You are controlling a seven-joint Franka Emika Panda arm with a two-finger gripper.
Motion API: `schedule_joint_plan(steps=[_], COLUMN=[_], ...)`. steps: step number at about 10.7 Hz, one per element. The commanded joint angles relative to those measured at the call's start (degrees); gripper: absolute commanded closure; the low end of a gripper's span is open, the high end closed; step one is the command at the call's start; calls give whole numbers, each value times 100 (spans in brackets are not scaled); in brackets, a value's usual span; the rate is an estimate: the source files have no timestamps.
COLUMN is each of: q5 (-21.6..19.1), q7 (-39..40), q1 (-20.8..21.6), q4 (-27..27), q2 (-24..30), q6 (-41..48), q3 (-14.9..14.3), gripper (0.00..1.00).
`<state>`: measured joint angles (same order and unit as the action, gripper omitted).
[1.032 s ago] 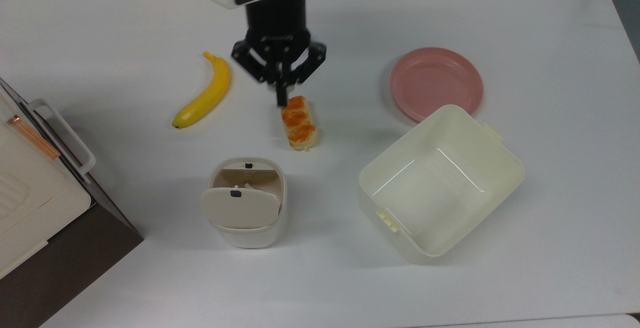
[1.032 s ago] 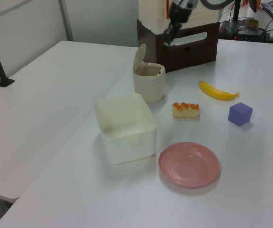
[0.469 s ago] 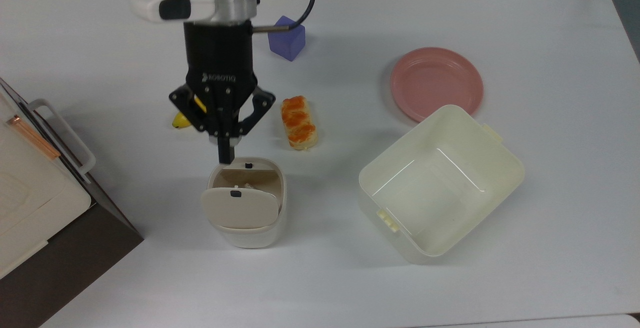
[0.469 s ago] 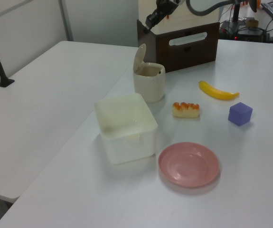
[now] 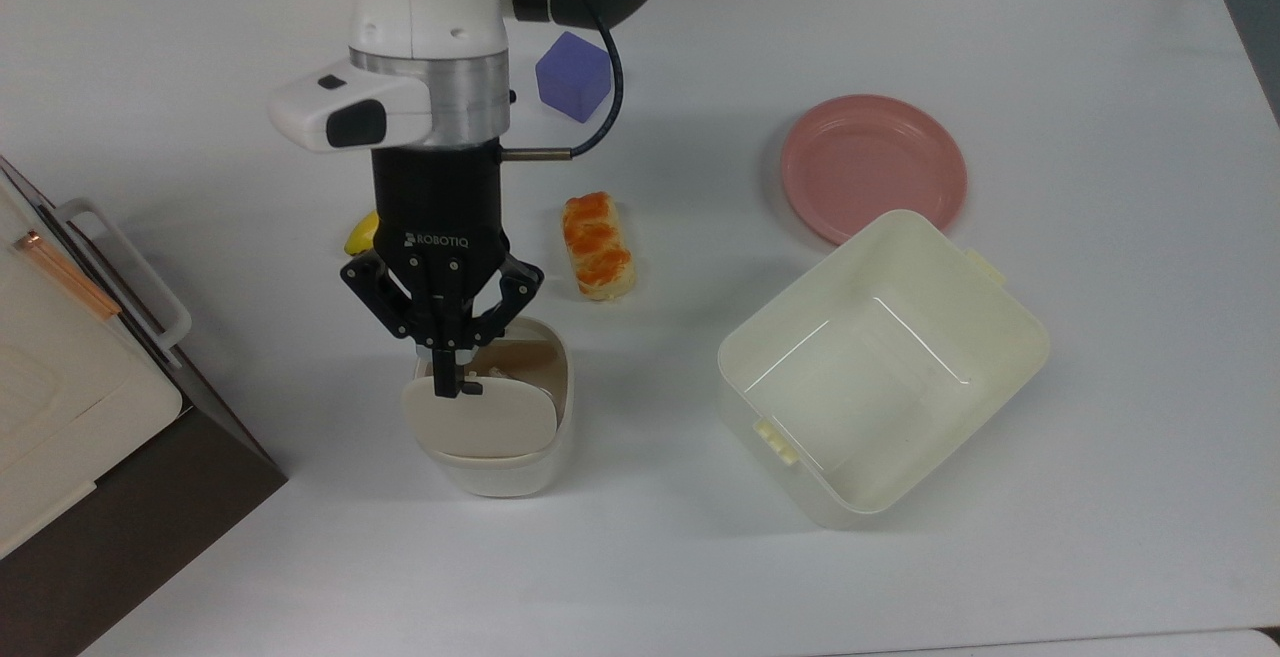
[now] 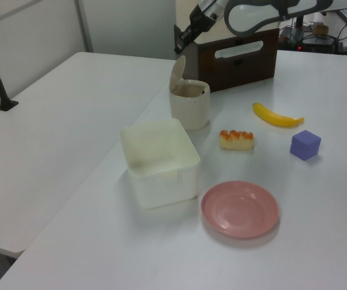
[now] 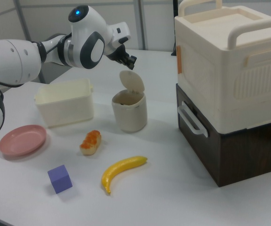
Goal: Close the trash can
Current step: 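Lower the gripper to push the flip lid down onto the can, then press the gripper on the closed lid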
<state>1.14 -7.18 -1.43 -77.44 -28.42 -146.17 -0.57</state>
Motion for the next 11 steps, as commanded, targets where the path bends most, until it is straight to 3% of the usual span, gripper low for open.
schedule_joint_plan(steps=[1,3,8,11], q5=[141,141,167,167], q7=[-91,75,279,279], q1=[90,99,248,310], q4=[80,46,-446,-465], q2=[30,21,-110,-216], q6=[821,1397,1609,1600], q3=[-101,-75,-49,-49], gripper=[100,100,100,100])
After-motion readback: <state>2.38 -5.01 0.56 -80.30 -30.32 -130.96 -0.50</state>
